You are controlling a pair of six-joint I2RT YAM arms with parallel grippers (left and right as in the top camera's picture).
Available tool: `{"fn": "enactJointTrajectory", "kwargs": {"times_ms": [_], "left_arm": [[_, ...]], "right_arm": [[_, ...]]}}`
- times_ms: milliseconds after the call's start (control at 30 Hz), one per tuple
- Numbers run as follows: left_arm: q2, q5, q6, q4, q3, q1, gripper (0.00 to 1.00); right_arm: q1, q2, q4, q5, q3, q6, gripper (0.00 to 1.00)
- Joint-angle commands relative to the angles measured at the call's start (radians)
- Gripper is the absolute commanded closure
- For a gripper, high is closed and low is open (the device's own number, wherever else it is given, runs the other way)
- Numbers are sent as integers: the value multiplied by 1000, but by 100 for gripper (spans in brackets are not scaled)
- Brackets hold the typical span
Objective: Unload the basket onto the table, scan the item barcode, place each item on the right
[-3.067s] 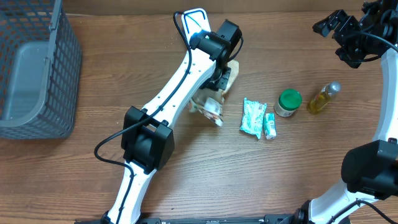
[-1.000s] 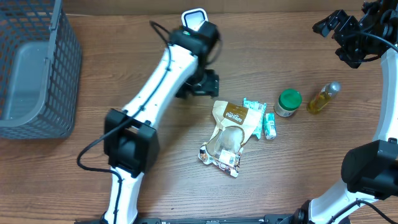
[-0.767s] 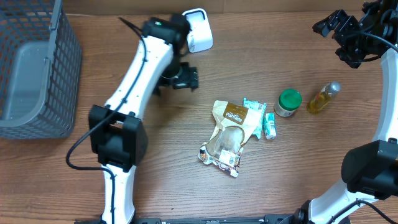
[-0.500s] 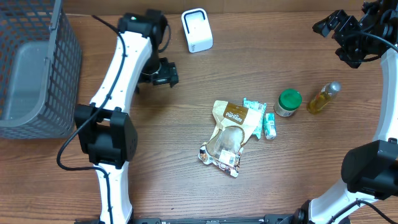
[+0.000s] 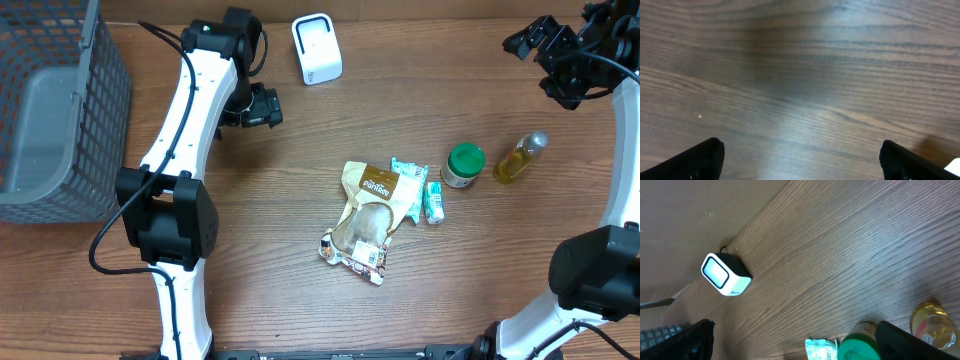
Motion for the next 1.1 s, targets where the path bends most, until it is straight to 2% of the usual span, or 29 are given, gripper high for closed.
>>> {"fn": "enactJointTrajectory", "kwargs": {"times_ms": [0,1067], "left_arm": [[-20,-16,12,11,12,-2,0],[-20,-16,12,24,12,-2,0]], "right_arm": [[0,-14,2,6,21,-6,0],[0,-14,2,6,21,-6,0]]}}
